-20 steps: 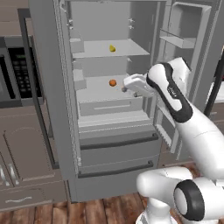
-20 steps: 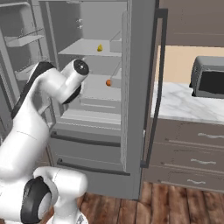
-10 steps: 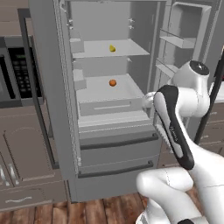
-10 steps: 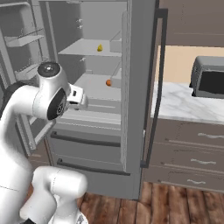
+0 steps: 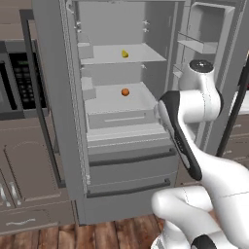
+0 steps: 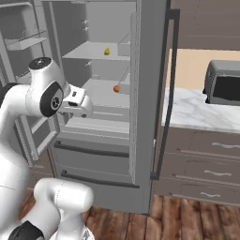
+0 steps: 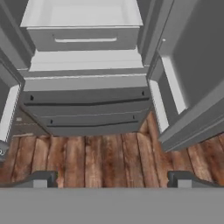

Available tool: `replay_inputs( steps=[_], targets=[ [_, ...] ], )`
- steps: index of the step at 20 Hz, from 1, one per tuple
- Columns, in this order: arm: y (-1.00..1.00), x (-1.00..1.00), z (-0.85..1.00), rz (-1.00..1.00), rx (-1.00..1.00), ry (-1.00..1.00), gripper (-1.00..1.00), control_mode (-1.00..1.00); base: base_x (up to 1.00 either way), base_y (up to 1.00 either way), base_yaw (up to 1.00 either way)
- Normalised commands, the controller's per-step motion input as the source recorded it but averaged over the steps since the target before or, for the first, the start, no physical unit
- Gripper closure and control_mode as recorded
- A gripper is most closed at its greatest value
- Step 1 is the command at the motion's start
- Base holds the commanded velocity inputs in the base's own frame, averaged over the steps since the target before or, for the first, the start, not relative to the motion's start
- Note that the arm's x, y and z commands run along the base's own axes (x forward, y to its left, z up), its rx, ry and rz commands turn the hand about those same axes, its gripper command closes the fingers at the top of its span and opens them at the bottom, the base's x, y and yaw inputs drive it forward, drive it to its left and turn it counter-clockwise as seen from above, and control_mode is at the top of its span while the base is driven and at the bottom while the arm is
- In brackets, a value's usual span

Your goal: Take the lemon wedge from the fridge and place it on the plate with fish on the dining counter.

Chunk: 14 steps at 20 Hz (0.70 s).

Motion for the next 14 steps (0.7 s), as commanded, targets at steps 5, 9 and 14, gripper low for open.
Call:
replay_inputs(
  steps=[5, 9, 14],
  targets=[
    [-0.02, -0.03, 0.52, -0.01, 0.0, -0.3, -1.0, -1.0, 0.0, 0.0, 0.0],
    [0.0, -0.04, 0.16, 0.0, 0.0, -0.14, -1.0, -1.0, 0.0, 0.0, 0.0],
    [0.0, 0.0, 0.0, 0.0, 0.0, 0.0, -1.0, -1.0, 0.0, 0.0, 0.0]
  ],
)
